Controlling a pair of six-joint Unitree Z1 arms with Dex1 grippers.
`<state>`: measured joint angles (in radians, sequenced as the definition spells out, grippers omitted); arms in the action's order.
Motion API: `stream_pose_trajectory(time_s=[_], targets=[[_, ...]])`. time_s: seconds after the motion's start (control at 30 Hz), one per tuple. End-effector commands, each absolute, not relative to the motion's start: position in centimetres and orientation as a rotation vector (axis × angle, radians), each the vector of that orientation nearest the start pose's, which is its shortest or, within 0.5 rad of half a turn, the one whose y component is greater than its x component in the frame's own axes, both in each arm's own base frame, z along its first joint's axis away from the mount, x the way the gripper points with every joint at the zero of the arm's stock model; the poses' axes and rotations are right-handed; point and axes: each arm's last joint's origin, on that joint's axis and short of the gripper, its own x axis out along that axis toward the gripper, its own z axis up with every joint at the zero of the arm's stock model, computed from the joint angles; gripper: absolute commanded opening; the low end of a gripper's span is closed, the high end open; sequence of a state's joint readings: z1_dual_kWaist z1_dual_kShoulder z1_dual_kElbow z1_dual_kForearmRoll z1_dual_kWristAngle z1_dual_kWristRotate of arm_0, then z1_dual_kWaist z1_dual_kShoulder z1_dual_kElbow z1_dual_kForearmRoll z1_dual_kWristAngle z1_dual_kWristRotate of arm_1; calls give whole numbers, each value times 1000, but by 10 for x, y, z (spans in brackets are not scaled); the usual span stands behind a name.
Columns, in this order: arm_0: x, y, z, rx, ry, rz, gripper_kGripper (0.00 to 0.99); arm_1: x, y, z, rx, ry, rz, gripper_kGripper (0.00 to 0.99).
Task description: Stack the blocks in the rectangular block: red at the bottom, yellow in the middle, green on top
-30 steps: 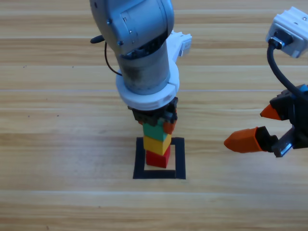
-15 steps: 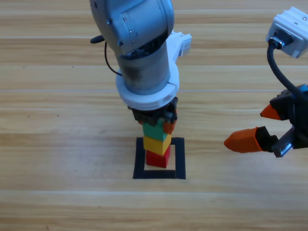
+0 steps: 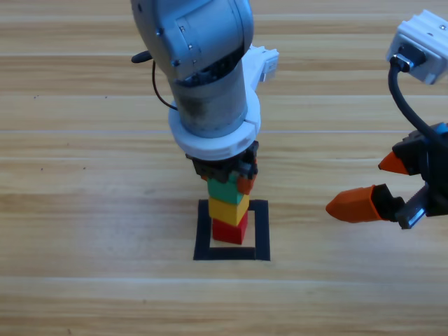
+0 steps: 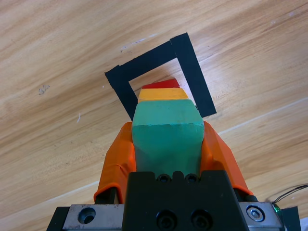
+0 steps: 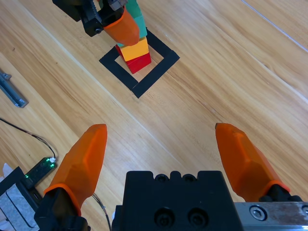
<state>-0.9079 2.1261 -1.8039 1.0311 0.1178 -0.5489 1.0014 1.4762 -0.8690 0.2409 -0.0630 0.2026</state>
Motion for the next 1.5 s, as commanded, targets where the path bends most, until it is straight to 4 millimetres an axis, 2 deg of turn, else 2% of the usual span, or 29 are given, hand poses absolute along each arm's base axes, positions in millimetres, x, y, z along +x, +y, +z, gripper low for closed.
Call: stream_pose_trajectory(time_s=[0.03, 0.2, 0.47, 0.57, 0.63, 0.73, 0.77, 0.9, 1.1, 1.2, 1.3, 1.33, 1.37, 1.43, 1.47, 1.5], targets=[[269, -354, 243, 266, 1340, -290, 112, 149, 219, 271, -296, 895, 774, 989], [270, -355, 240, 267, 1343, -288, 163, 149, 220, 271, -296, 895, 774, 989], [270, -355, 239, 270, 1341, -282, 167, 149, 220, 271, -297, 895, 776, 989], [270, -356, 241, 268, 1338, -285, 270, 149, 220, 271, -297, 895, 776, 989], [270, -357, 242, 266, 1333, -289, 399, 149, 220, 270, -297, 897, 777, 989], [269, -357, 243, 263, 1332, -289, 741, 149, 220, 270, -297, 897, 777, 989], [269, -357, 244, 264, 1329, -287, 822, 149, 220, 270, -298, 898, 777, 989], [267, -354, 250, 259, 1321, -290, 940, 149, 220, 270, -297, 899, 778, 989], [263, -352, 259, 248, 1309, -296, 979, 149, 220, 270, -299, 898, 779, 989], [257, -343, 289, 206, 1247, -303, 979, 149, 220, 270, -299, 898, 779, 989], [237, -323, 351, 118, 1110, -304, 979, 149, 220, 270, -300, 898, 780, 989], [226, -313, 373, 80, 1059, -295, 979, 149, 220, 270, -301, 896, 781, 989], [206, -293, 402, 23, 983, -284, 977, 149, 220, 271, -301, 894, 782, 989], [181, -268, 423, -28, 917, -261, 977, 148, 218, 273, -300, 887, 783, 989], [160, -250, 429, -54, 872, -254, 977, 146, 216, 275, -301, 888, 781, 989], [147, -239, 426, -66, 849, -250, 976, 145, 214, 276, -301, 885, 782, 989]])
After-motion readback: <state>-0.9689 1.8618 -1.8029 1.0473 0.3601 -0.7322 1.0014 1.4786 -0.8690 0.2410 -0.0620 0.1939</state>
